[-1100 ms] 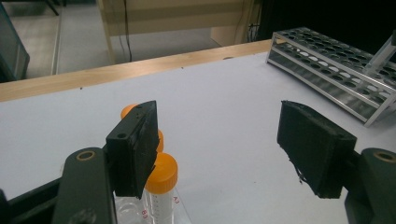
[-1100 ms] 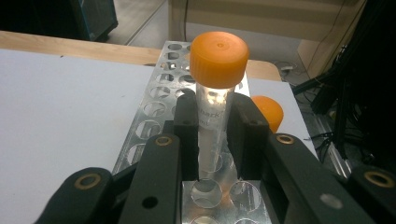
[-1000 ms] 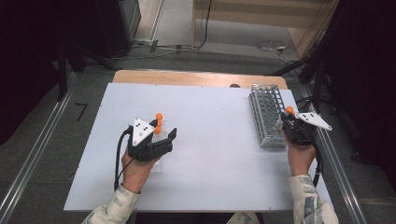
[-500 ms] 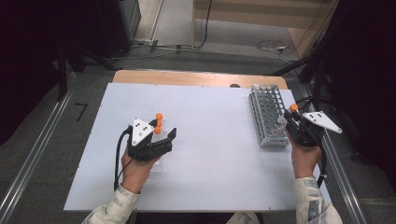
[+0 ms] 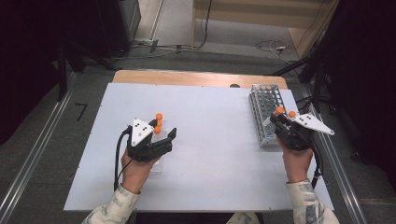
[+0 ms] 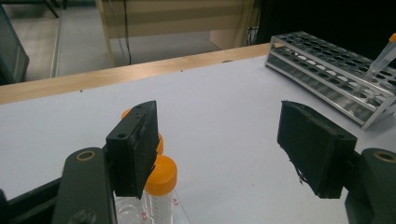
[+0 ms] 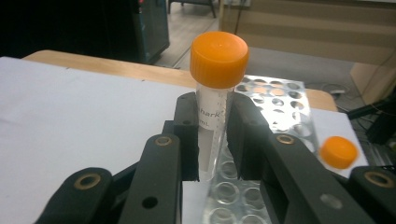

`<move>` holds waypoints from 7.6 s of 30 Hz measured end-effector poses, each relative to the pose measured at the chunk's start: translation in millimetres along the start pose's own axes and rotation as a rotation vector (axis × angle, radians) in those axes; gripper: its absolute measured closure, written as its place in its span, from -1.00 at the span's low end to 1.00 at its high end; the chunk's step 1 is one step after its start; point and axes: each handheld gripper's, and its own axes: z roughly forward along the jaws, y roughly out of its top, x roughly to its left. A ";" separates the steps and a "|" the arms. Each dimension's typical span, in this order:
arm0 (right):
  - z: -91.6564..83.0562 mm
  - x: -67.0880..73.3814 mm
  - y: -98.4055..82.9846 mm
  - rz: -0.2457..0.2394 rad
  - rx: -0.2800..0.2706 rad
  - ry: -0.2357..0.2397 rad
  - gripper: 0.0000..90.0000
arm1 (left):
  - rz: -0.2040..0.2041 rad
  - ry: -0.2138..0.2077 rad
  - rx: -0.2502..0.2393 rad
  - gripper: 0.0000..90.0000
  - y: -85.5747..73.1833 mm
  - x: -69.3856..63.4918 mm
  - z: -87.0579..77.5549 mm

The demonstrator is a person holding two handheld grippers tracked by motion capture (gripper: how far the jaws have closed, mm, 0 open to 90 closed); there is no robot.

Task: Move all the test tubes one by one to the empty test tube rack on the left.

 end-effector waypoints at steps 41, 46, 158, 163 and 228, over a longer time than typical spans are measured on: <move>22.4 107.9 -25.3 -0.137 0.137 0.360 0.61 | 0.032 -0.113 0.048 -0.59 -4.5 -32.2 8.2; 22.4 120.7 -27.8 -0.158 0.146 0.393 0.61 | 0.033 -0.126 0.047 -0.59 -4.7 -35.9 8.3; 19.8 125.1 -44.4 -0.164 0.234 0.426 -0.50 | -0.004 0.021 -0.014 0.55 2.1 20.4 -28.0; 19.9 125.5 -44.7 -0.165 0.235 0.425 -0.50 | 0.000 0.037 0.004 0.54 -5.1 18.7 -20.4; 12.3 -48.7 -38.7 0.051 0.140 -0.126 -0.39 | -0.060 0.088 -0.006 -0.55 -10.3 12.5 -13.0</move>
